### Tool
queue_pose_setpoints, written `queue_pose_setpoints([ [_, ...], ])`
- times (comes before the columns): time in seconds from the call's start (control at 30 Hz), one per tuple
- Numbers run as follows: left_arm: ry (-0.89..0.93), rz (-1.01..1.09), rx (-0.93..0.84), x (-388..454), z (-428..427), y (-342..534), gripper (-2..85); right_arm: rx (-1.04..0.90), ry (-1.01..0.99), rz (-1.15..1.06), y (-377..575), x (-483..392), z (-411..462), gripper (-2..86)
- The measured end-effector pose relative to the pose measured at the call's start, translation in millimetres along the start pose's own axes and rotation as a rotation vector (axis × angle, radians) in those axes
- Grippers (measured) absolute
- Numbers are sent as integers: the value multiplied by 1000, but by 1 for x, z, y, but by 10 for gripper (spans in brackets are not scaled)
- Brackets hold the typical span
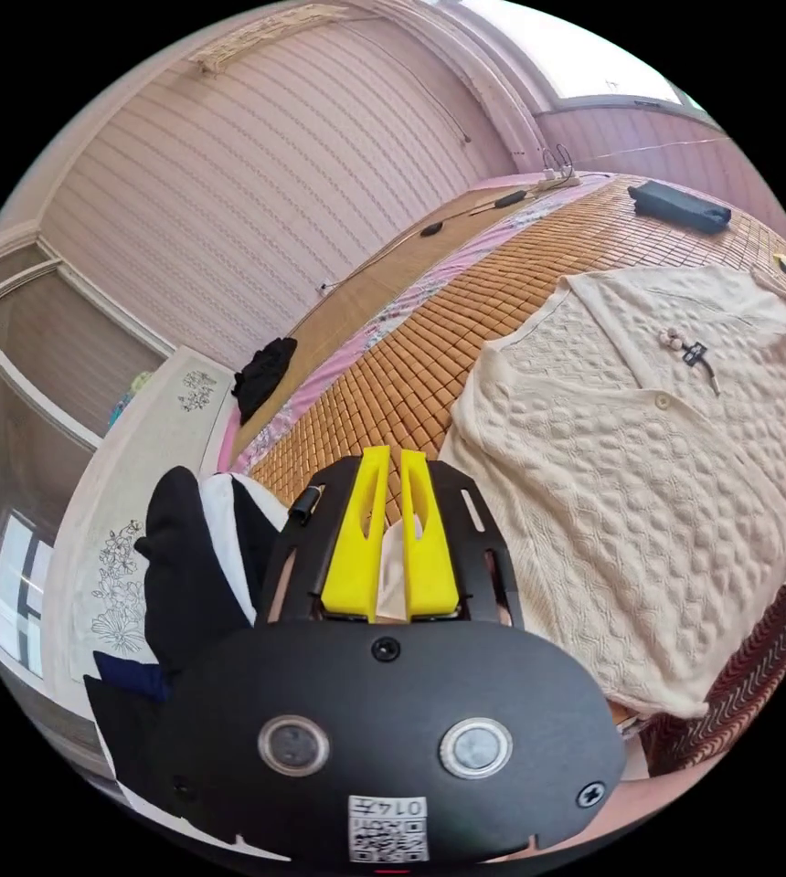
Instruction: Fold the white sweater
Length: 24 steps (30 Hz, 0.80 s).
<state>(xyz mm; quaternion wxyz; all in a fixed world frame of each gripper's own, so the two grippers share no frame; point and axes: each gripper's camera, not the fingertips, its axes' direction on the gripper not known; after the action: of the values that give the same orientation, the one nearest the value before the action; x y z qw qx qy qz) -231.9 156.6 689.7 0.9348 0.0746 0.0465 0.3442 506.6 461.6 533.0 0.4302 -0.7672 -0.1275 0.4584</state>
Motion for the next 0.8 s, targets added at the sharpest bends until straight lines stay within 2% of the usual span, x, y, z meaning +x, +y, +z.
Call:
queue_pose_setpoints([
  [0.03, 21, -9, 14, 7, -2, -4, 41, 0, -2, 15, 2, 9, 2, 43],
  [0.13, 241, -39, 88, 51, -7, -30, 41, -32, -44, 74, 10, 46, 18, 107],
  [0.2, 422, 2, 141, 104, -4, -53, 9, -27, -104, 67, 18, 67, 25, 115],
  [0.33, 589, 93, 175, 199, 2, -87, -4, 3, -123, -24, 12, 84, 29, 113],
  [0.43, 716, 158, 171, 278, 6, -106, -6, -176, -226, -39, 8, 104, 58, 101],
  [0.5, 870, 218, 132, 342, 13, -112, -7, -333, -238, 34, 8, 134, 83, 56],
  [0.53, 897, 249, 117, 359, 15, -112, -7, -337, -267, 47, 9, 142, 86, 39],
  [0.6, 908, 317, 90, 412, 22, -113, -7, -280, -340, 146, 11, 181, 85, 8],
  [0.73, 965, 314, 32, 459, 43, -120, -7, -163, -306, 342, 23, 258, 76, 1],
  [0.8, 979, 340, 14, 483, 54, -125, -7, -122, -297, 513, 42, 314, 72, 2],
])
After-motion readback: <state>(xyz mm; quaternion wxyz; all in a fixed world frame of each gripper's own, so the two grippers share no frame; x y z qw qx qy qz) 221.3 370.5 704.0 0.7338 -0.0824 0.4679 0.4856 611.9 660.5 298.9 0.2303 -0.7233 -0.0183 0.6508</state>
